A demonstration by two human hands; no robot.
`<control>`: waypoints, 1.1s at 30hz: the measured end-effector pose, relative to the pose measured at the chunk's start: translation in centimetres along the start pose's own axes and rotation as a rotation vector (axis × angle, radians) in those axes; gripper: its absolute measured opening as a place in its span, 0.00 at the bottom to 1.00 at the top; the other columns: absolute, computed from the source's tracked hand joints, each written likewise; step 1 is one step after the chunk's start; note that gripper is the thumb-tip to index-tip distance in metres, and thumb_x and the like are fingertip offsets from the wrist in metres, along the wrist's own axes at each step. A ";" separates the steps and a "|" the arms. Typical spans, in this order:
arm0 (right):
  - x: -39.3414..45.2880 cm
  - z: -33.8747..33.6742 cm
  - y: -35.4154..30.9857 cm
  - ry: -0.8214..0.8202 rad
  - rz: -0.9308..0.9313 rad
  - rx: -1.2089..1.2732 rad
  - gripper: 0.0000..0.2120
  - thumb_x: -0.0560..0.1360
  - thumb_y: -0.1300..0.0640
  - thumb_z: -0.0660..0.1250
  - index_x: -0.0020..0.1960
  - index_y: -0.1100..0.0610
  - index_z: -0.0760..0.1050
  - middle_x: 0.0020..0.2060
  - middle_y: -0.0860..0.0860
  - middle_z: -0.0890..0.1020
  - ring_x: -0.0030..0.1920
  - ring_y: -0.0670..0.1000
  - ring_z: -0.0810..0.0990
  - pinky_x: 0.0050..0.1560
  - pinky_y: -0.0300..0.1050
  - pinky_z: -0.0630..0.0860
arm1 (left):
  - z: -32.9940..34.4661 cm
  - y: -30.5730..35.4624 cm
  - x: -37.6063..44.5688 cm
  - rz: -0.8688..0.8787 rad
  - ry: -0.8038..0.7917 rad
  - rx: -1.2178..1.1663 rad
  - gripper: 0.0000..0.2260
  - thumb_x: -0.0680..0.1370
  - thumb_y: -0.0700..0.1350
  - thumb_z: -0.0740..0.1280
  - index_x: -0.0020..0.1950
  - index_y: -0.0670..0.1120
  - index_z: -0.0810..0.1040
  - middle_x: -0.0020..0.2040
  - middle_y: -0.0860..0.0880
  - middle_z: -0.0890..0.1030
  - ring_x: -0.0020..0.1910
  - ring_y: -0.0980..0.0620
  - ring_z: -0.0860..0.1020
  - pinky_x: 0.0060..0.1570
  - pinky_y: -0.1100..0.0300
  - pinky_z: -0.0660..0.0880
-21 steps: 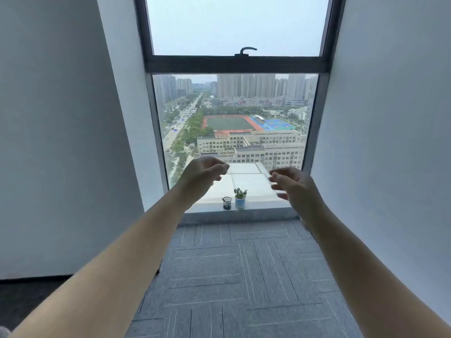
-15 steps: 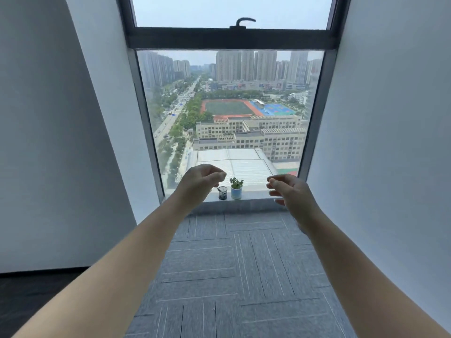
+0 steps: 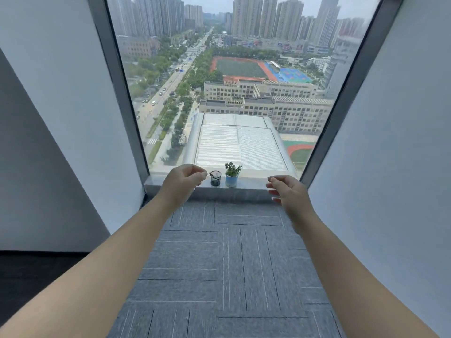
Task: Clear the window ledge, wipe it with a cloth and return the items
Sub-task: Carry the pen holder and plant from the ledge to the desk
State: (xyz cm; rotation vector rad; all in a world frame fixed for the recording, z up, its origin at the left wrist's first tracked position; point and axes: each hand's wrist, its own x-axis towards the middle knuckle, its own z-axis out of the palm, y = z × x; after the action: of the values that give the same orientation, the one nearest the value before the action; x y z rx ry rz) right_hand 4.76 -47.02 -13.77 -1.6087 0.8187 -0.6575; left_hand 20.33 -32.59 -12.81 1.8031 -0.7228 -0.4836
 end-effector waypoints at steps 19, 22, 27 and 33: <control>38.7 9.4 10.9 0.017 0.261 -0.073 0.05 0.77 0.60 0.59 0.51 0.55 0.73 0.48 0.51 0.77 0.51 0.51 0.74 0.52 0.44 0.69 | 5.0 -13.5 39.7 -0.139 -0.016 0.118 0.09 0.75 0.42 0.62 0.54 0.43 0.75 0.49 0.49 0.76 0.50 0.51 0.73 0.44 0.62 0.69; 44.1 10.2 14.1 0.000 0.309 -0.068 0.05 0.77 0.60 0.59 0.51 0.54 0.72 0.50 0.52 0.77 0.53 0.51 0.74 0.54 0.44 0.69 | 7.0 -16.5 44.6 -0.197 -0.027 0.127 0.10 0.75 0.41 0.61 0.55 0.43 0.74 0.50 0.49 0.76 0.50 0.51 0.73 0.48 0.59 0.67; 53.8 11.2 20.9 -0.029 0.379 -0.089 0.08 0.77 0.60 0.60 0.55 0.56 0.73 0.51 0.52 0.76 0.54 0.51 0.74 0.55 0.45 0.71 | 11.0 -22.6 53.2 -0.292 -0.001 0.124 0.10 0.75 0.42 0.62 0.56 0.44 0.74 0.52 0.48 0.76 0.51 0.51 0.73 0.44 0.62 0.69; 63.0 13.4 31.8 -0.021 0.433 -0.103 0.13 0.76 0.61 0.62 0.60 0.58 0.71 0.51 0.51 0.74 0.52 0.49 0.73 0.51 0.42 0.67 | 16.4 -33.6 61.5 -0.350 0.008 0.166 0.15 0.74 0.42 0.64 0.61 0.43 0.71 0.61 0.45 0.75 0.53 0.53 0.71 0.53 0.59 0.67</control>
State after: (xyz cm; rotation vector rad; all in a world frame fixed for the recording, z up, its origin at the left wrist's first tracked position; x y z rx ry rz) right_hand 47.95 -92.68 -48.49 -1.4592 1.1570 -0.2925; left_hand 63.06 -77.98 -48.74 2.0988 -0.4511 -0.6618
